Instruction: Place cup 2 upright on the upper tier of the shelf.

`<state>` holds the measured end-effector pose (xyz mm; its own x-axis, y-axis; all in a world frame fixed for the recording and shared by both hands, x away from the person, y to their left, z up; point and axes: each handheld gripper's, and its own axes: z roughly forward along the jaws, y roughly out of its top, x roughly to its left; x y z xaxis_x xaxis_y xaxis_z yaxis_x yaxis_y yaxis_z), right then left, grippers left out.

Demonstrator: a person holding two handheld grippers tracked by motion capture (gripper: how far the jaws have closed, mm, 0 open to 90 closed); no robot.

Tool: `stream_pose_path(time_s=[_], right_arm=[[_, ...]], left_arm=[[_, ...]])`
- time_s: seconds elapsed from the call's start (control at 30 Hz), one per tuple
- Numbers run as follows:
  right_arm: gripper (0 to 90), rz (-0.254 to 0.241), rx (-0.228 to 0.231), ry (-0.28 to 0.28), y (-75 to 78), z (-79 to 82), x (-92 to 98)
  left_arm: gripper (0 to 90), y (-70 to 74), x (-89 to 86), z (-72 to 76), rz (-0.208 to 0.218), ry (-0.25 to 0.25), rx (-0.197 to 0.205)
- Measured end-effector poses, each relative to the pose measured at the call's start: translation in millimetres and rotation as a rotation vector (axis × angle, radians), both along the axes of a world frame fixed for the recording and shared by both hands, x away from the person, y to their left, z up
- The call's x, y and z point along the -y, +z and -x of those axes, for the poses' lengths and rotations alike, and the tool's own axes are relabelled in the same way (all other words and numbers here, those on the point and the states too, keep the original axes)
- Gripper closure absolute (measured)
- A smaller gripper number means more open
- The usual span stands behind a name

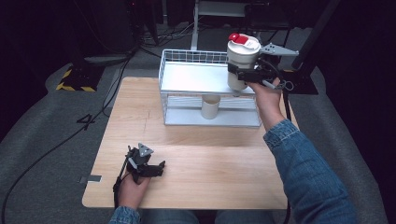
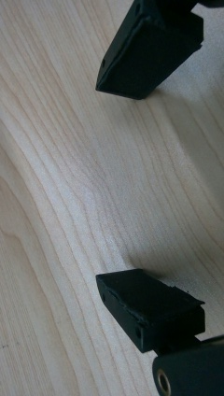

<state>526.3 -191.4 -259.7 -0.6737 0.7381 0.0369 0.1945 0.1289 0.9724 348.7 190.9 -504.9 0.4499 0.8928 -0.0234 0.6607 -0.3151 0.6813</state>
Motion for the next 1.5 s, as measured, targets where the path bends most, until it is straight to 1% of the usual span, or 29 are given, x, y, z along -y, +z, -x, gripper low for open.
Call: stream_pose_path(time_s=[0.03,0.1,0.13,0.17,0.33,0.37,0.4,0.6,0.67,0.87,0.9,1.1,1.3,1.47,1.5], right_arm=[[13.5,-0.002,-0.003,-0.006,-0.1,-2.7,-0.7],[13.5,-0.003,0.004,-0.014,-1.2,-8.2,-1.6],[13.5,-0.003,0.004,-0.014,-1.2,-8.2,-1.6],[13.5,-0.001,0.005,-0.026,-2.5,-13.9,-3.1],[13.5,0.0,0.012,-0.059,-7.9,-25.1,-4.6],[13.4,-0.001,0.01,-0.064,-9.6,-27.5,-4.6],[13.4,-0.006,0.004,-0.067,-11.2,-29.8,-4.8],[13.5,0.001,0.01,-0.071,-16.6,-37.9,-8.4],[13.4,0.0,0.005,-0.072,-21.2,-41.8,-11.1],[13.4,-0.011,0.006,-0.072,-26.9,-46.0,-13.0],[13.4,-0.018,-0.001,-0.074,-28.8,-47.3,-13.5],[13.4,-0.029,-0.002,-0.073,-31.0,-48.6,-13.1],[13.3,-0.014,0.005,-0.067,-31.4,-45.7,-11.1],[13.2,-0.011,-0.004,-0.072,-31.7,-42.7,-9.2],[13.2,0.012,-0.001,-0.073,-30.9,-40.9,-9.1]], left_arm=[[9.2,0.0,0.0,0.0,0.0,0.0,0.0],[9.1,0.0,0.1,0.0,0.002,0.001,0.0],[9.1,0.0,0.1,0.0,0.002,0.001,0.0],[9.1,0.0,0.1,-0.1,0.002,0.001,0.0],[9.0,-0.1,0.1,-0.4,0.003,-0.002,-0.001],[9.0,-0.3,0.6,-0.2,0.01,0.003,-0.002],[9.0,-0.3,0.6,-0.2,0.01,0.003,-0.002],[9.0,-0.1,0.2,-0.3,0.003,0.0,-0.001],[8.9,-0.1,0.1,-0.4,0.002,-0.001,0.0],[9.0,-0.1,0.2,-0.3,0.003,0.0,-0.001],[9.0,-0.1,0.2,-0.3,0.003,0.0,0.0],[9.0,-0.1,0.2,-0.3,0.003,0.0,-0.001],[9.0,-0.3,0.6,-0.2,0.009,0.003,-0.002],[9.0,-0.3,0.6,-0.2,0.01,0.003,-0.002],[9.0,-0.3,0.6,-0.2,0.009,0.003,-0.002]])
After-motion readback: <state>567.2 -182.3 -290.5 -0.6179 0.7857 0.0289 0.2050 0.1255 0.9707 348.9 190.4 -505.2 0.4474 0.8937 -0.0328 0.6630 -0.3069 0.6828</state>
